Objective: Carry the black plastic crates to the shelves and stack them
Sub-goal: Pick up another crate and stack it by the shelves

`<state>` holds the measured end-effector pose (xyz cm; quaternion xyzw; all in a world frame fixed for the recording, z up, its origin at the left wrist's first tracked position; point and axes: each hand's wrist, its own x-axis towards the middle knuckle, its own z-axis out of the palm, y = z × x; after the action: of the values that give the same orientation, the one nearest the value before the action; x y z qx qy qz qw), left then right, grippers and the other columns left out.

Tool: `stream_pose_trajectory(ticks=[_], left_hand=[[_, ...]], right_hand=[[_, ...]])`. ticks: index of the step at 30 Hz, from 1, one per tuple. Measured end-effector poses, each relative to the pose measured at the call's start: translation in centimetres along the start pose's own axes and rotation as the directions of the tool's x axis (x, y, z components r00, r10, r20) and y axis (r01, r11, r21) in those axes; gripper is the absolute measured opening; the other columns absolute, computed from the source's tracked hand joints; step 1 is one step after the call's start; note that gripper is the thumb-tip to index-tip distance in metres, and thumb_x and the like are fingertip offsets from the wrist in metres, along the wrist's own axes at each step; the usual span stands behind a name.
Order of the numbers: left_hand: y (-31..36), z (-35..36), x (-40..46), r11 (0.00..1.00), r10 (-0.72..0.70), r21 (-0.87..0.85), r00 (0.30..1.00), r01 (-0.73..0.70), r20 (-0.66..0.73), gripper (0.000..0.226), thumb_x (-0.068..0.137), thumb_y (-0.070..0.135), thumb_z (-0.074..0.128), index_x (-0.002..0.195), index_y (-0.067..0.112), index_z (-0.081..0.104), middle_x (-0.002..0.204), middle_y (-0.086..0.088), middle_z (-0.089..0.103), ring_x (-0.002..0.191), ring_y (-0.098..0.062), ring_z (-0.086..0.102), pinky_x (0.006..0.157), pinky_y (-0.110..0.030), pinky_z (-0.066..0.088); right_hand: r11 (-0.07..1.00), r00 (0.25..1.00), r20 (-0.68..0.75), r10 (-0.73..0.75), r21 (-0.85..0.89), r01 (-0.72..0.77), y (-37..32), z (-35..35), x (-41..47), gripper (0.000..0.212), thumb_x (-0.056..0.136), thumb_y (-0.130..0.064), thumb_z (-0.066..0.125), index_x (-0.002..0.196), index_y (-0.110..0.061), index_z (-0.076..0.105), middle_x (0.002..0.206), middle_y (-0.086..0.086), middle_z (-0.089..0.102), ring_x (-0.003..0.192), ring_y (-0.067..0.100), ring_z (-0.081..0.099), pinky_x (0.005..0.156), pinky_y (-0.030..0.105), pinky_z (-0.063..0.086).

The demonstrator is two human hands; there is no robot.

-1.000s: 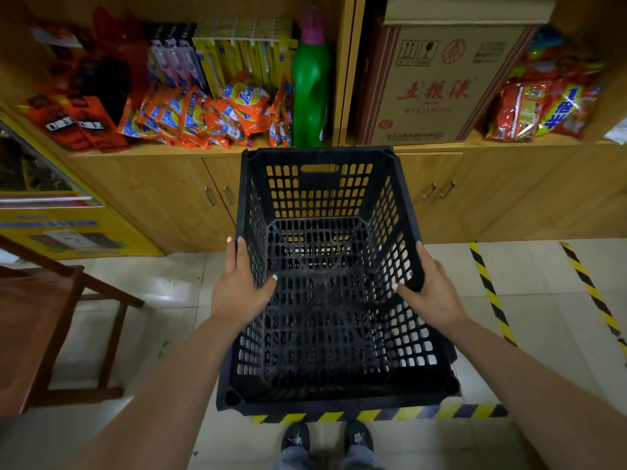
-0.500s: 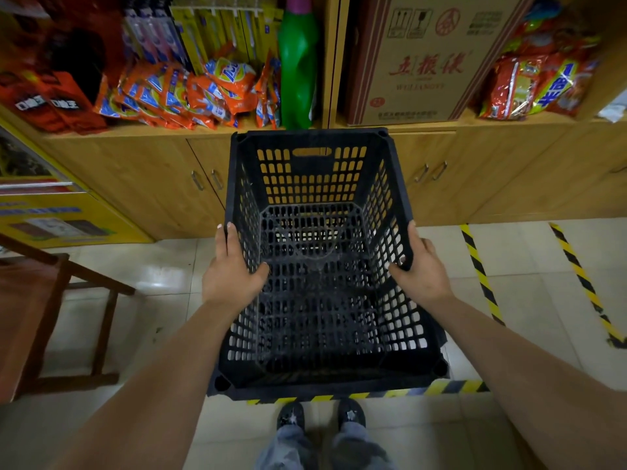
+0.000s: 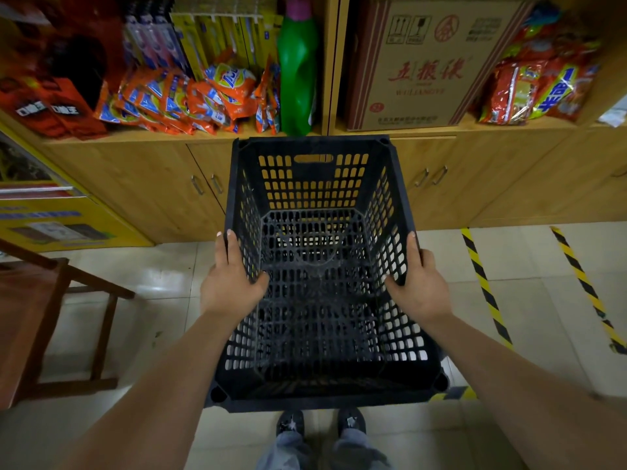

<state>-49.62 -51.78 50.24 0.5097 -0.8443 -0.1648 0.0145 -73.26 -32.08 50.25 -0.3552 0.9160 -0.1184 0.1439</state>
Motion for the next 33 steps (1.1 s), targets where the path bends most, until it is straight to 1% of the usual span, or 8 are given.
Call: stream_pose_trajectory(ticks=[7,11,13,14,16,18,21,33], left_hand=[[0.0,-0.1,-0.5,1.0,-0.003,-0.005,1.0,0.003,0.007,0.094,0.085,0.048,0.054,0.152,0.014,-0.003,0.161,-0.006,0.0,0.118,-0.035,0.05,0.07,-0.039,0.047],[0.3,-0.2,-0.2,0.999,-0.002,0.052,1.0,0.002,0.013,0.097,0.084,0.052,0.052,0.152,0.013,-0.006,0.16,-0.008,-0.002,0.113,-0.034,0.052,0.064,-0.036,0.047],[0.3,-0.3,-0.5,0.997,0.003,0.074,1.0,-0.003,0.006,0.097,0.085,0.054,0.05,0.151,0.012,-0.007,0.16,-0.008,-0.005,0.122,-0.035,0.045,0.069,-0.037,0.048],[0.2,-0.2,-0.8,0.997,0.009,0.08,1.0,-0.009,0.0,0.097,0.085,0.056,0.049,0.151,0.012,-0.007,0.16,-0.009,-0.006,0.128,-0.035,0.04,0.074,-0.039,0.049],[0.0,0.0,-1.1,0.995,0.031,0.092,0.999,-0.03,-0.017,0.097,0.086,0.058,0.046,0.151,0.01,-0.007,0.16,-0.009,-0.01,0.137,-0.032,0.027,0.084,-0.04,0.048],[0.0,0.0,-0.8,0.994,0.044,0.1,0.999,-0.042,-0.019,0.099,0.085,0.06,0.044,0.151,0.009,-0.007,0.16,-0.008,-0.013,0.141,-0.03,0.02,0.09,-0.04,0.047],[0.1,-0.1,-0.3,0.993,0.051,0.104,0.999,-0.051,-0.006,0.1,0.085,0.062,0.044,0.151,0.008,-0.009,0.16,-0.006,-0.015,0.139,-0.03,0.022,0.087,-0.039,0.047],[0.2,0.0,-0.3,0.997,0.033,0.064,0.999,-0.033,0.005,0.097,0.085,0.053,0.052,0.152,0.011,-0.006,0.16,-0.001,-0.014,0.127,-0.036,0.038,0.076,-0.039,0.044]], right_hand=[[1.0,1.0,0.003,-0.006,0.004,0.006,0.3,0.1,-0.4,0.089,0.09,-0.041,0.057,0.154,-0.02,-0.001,0.128,0.013,0.041,0.068,0.023,0.049,0.055,0.031,0.042],[0.999,1.0,0.007,-0.005,-0.038,0.005,0.2,0.2,0.2,0.092,0.089,-0.043,0.058,0.154,-0.018,-0.003,0.13,0.014,0.039,0.068,0.025,0.052,0.054,0.031,0.042],[0.999,1.0,-0.001,-0.018,-0.039,0.018,0.1,0.1,-0.2,0.092,0.089,-0.044,0.058,0.154,-0.016,0.0,0.137,0.015,0.038,0.084,0.03,0.059,0.058,0.032,0.046],[0.999,0.999,-0.014,-0.028,-0.045,0.028,0.2,0.2,-0.5,0.091,0.089,-0.045,0.057,0.154,-0.015,0.002,0.145,0.015,0.033,0.1,0.033,0.059,0.063,0.035,0.05],[0.994,0.996,-0.043,-0.074,-0.087,0.07,0.3,0.5,-0.9,0.09,0.089,-0.049,0.055,0.154,-0.012,0.005,0.158,0.012,0.017,0.13,0.034,0.045,0.078,0.04,0.053],[0.988,0.994,-0.042,-0.102,-0.123,0.097,0.2,0.3,-0.5,0.091,0.089,-0.054,0.052,0.154,-0.011,0.005,0.162,0.007,0.003,0.14,0.031,0.032,0.085,0.041,0.052],[0.984,0.993,-0.013,-0.116,-0.139,0.113,0.0,0.2,0.1,0.091,0.088,-0.057,0.051,0.154,-0.015,0.005,0.163,0.005,-0.005,0.138,0.032,0.034,0.083,0.041,0.052],[0.982,0.994,0.015,-0.113,-0.149,0.113,0.3,0.3,0.1,0.082,0.088,-0.061,0.048,0.153,-0.026,0.013,0.162,0.005,-0.011,0.118,0.036,0.052,0.066,0.033,0.048]])
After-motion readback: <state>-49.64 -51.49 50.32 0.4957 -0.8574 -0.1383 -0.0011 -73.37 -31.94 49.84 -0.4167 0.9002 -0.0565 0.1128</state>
